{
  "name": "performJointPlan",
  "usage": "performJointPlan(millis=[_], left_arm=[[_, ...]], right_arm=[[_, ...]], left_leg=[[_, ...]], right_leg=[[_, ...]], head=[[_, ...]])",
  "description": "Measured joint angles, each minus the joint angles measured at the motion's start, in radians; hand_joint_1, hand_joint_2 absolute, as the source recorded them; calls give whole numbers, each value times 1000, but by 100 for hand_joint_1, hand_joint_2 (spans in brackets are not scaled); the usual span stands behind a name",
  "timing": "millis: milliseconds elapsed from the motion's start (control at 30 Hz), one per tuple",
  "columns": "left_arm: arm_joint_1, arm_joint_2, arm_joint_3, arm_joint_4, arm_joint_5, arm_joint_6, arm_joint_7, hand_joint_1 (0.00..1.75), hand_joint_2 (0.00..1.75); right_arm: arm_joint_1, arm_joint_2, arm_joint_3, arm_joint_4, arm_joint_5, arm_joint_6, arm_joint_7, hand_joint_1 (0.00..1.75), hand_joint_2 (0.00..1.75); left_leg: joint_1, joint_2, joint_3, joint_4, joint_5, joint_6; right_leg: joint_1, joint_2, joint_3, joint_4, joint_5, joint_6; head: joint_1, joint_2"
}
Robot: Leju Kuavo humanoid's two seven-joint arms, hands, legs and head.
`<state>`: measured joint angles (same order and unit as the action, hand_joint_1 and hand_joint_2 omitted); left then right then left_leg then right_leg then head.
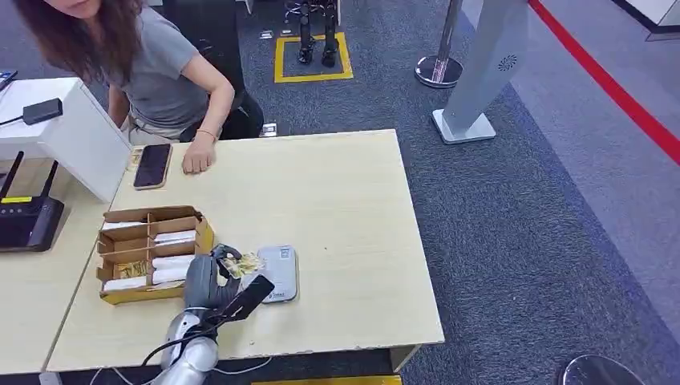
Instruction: Pass the card to the sensor for recognition and then transmit it.
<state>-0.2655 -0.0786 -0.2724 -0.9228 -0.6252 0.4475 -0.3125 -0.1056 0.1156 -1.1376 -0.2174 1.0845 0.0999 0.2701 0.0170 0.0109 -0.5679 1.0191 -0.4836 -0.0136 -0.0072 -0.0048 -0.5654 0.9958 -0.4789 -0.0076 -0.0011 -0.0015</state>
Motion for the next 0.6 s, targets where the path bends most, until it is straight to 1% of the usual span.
performJointPlan(millis=[167,433,600], left_arm=[[1,-10,-18,0,16,6,-22,175,175],[5,-11,-27,0,27,20,-34,175,175],[5,-9,-34,0,23,21,-23,175,175]], right_arm=[[0,0,7,0,3,0,0,0,0],[-1,0,15,0,5,4,0,0,0],[-3,0,19,0,7,11,1,0,0]], left_leg=[[0,0,0,0,0,0],[0,0,0,0,0,0],[0,0,0,0,0,0]], right_leg=[[0,0,0,0,0,0],[0,0,0,0,0,0],[0,0,0,0,0,0]], head=[[0,0],[0,0],[0,0]])
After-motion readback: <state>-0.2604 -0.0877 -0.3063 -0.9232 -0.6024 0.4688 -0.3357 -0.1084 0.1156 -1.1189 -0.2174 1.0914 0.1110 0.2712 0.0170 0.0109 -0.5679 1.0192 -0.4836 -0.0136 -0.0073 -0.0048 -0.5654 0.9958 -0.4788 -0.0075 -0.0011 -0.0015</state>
